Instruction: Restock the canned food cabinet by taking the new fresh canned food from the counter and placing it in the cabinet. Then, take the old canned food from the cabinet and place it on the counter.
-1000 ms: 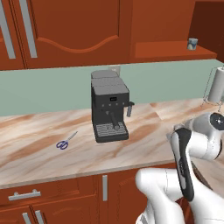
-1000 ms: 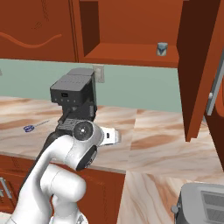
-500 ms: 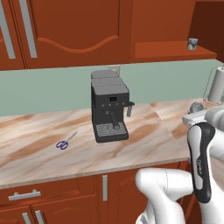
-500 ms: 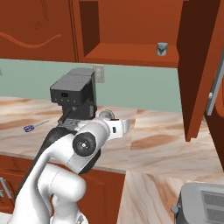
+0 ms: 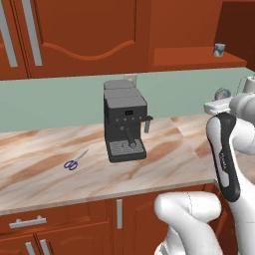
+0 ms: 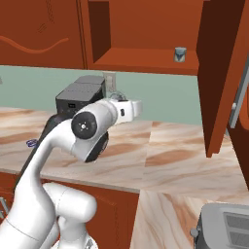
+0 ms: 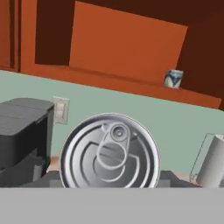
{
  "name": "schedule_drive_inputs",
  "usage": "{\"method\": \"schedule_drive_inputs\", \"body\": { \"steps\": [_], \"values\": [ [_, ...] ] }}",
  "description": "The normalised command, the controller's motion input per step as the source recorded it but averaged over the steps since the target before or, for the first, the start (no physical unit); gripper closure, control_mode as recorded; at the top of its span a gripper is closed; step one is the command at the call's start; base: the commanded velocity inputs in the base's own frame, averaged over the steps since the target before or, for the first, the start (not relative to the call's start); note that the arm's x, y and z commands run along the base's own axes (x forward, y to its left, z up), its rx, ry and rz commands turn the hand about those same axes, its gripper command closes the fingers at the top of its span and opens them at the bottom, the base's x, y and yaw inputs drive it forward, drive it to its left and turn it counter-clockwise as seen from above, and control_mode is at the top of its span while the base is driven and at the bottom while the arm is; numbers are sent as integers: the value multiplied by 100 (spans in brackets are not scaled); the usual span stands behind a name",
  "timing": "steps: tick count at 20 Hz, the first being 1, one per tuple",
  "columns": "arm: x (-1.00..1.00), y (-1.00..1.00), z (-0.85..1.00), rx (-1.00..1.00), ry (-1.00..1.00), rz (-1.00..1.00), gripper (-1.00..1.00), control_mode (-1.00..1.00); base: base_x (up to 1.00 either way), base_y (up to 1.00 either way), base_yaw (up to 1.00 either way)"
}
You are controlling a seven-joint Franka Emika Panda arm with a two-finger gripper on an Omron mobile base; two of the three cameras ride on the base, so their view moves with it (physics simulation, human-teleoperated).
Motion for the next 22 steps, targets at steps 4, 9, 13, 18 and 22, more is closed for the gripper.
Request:
{"method": "schedule_drive_inputs", "body": {
  "steps": [4,9,13,18,22],
  "values": [
    [14,-7,100,0,47,0,100,-100,0,0,0],
    [10,-13,48,0,36,-3,100,-100,0,0,0],
    [15,0,0,0,0,0,100,-100,0,0,0],
    [52,-1,0,1,0,-3,100,-100,0,0,0],
    [82,0,5,1,0,-7,100,-100,0,0,0]
  ]
}}
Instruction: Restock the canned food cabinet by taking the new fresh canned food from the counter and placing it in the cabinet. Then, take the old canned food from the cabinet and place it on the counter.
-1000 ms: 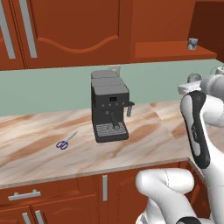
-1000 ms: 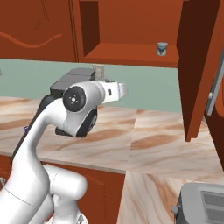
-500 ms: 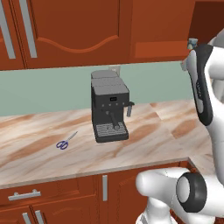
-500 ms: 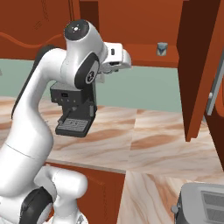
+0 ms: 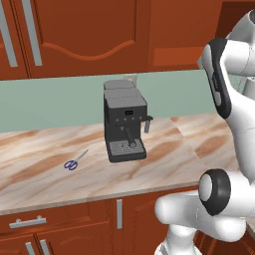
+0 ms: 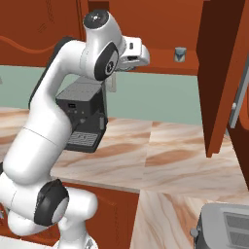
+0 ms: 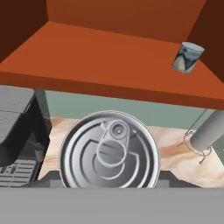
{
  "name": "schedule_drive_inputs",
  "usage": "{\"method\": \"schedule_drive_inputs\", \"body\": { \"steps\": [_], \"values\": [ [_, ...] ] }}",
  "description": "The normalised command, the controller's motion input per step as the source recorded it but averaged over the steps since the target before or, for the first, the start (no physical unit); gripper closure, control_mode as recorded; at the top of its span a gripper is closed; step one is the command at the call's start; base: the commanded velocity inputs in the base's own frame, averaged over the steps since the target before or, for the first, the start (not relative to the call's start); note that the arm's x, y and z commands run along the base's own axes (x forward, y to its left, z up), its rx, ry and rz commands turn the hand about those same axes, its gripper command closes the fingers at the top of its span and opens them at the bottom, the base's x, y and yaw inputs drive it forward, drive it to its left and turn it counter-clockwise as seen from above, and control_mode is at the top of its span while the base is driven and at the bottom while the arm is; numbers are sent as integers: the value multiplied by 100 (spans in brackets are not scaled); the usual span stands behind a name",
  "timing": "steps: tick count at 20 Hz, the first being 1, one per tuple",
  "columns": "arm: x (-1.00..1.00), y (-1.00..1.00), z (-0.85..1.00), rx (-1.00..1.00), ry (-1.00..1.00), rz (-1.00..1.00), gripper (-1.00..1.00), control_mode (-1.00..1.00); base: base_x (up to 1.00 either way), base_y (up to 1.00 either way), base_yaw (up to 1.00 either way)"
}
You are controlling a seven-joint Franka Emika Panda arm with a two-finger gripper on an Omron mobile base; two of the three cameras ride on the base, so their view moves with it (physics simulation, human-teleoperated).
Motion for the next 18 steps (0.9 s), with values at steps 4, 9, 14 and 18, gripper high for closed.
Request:
{"method": "schedule_drive_inputs", "body": {
  "steps": [4,9,14,18],
  "values": [
    [74,0,16,1,1,-4,100,-100,0,0,0],
    [71,0,-1,0,0,-3,100,-100,0,0,0],
    [66,-2,-8,0,1,-1,100,-100,0,0,0],
    [71,-8,-1,0,0,0,100,-100,0,0,0]
  ]
}}
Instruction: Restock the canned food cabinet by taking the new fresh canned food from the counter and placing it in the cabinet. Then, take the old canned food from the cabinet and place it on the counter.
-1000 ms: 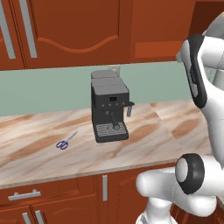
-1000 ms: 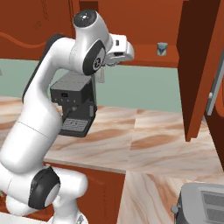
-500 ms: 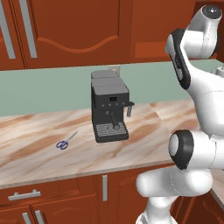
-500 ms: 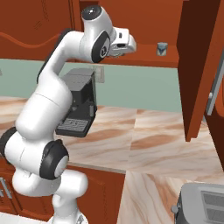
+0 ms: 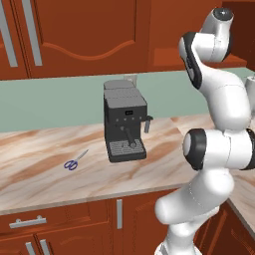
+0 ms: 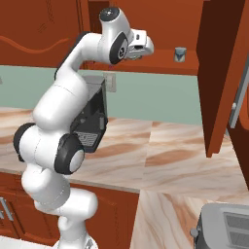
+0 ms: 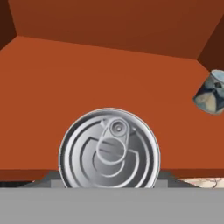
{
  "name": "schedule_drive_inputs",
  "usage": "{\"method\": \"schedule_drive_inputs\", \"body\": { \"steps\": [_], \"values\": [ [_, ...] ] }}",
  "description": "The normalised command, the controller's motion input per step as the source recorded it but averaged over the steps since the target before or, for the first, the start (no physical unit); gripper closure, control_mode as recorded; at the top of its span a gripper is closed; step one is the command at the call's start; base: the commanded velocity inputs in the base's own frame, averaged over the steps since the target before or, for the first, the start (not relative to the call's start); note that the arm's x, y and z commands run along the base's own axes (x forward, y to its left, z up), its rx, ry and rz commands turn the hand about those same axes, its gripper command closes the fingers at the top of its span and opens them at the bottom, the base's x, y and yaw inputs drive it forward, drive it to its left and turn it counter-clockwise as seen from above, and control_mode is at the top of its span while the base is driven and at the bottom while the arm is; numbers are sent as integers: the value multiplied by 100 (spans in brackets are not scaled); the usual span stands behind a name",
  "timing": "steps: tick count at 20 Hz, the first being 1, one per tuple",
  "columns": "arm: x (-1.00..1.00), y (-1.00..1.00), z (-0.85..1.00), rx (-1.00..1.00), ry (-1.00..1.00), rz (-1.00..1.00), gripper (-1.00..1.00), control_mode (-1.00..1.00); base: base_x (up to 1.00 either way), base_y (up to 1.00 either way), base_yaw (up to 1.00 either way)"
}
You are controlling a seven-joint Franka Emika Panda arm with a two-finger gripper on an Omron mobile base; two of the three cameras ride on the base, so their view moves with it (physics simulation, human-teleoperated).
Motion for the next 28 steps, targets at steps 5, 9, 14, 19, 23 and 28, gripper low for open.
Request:
{"method": "schedule_drive_inputs", "body": {
  "steps": [5,9,14,19,23,28],
  "values": [
    [77,-19,-14,0,1,0,100,-100,0,0,0],
    [89,-16,-17,0,0,0,-100,-100,0,0,0],
    [87,-5,-11,0,0,0,-100,-100,0,0,0],
    [0,-2,0,0,-2,0,-100,-100,0,0,0],
    [-34,-9,0,2,-11,-4,-100,-100,0,0,0],
    [-94,-30,-10,3,-16,-18,-100,-100,0,0,0]
  ]
}}
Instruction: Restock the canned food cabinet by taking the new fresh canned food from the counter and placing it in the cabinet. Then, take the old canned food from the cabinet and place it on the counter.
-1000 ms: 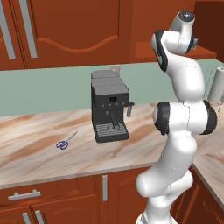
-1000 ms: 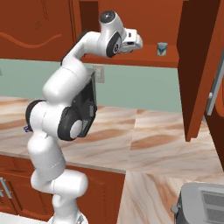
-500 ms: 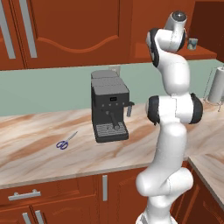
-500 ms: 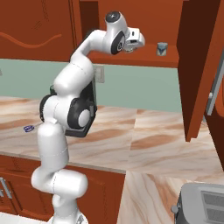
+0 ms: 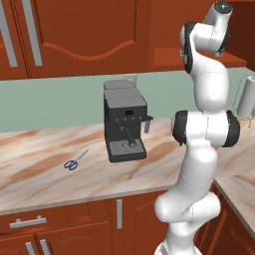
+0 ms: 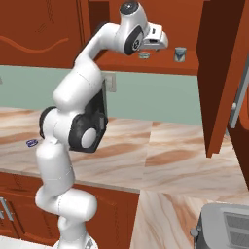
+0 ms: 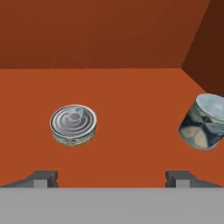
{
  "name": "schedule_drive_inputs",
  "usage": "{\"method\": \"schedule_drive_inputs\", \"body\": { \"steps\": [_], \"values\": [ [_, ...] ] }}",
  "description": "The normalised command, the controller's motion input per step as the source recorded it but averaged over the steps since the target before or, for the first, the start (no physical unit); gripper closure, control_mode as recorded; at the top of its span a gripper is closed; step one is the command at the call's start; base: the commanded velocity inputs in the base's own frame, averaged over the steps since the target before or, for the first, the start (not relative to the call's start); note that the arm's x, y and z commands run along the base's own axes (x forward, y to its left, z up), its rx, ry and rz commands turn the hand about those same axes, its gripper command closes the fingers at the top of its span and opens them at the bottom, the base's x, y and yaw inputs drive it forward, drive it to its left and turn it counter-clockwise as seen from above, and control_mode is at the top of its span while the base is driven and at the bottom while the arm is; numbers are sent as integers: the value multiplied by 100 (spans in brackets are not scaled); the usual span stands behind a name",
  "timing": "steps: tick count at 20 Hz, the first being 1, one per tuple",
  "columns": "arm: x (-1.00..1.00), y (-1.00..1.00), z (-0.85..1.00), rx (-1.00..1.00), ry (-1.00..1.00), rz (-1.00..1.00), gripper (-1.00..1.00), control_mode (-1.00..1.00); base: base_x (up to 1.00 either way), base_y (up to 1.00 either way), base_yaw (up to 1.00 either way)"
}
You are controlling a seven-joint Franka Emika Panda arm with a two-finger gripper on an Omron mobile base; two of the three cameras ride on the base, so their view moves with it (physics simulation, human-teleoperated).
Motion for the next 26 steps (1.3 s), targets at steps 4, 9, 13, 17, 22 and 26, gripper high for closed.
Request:
{"method": "schedule_drive_inputs", "body": {
  "steps": [4,9,13,17,22,26],
  "values": [
    [-100,-44,-15,0,-24,-23,-100,-100,0,0,0],
    [-57,-61,-9,2,-12,-27,-100,-100,0,0,0],
    [-14,-37,-20,6,-11,-25,-100,-100,0,0,0],
    [18,-1,23,10,-3,-19,-100,-100,0,0,0],
    [44,0,32,2,10,-4,-100,-100,0,0,0],
    [27,-8,4,0,7,0,-100,-100,0,0,0]
  ]
}}
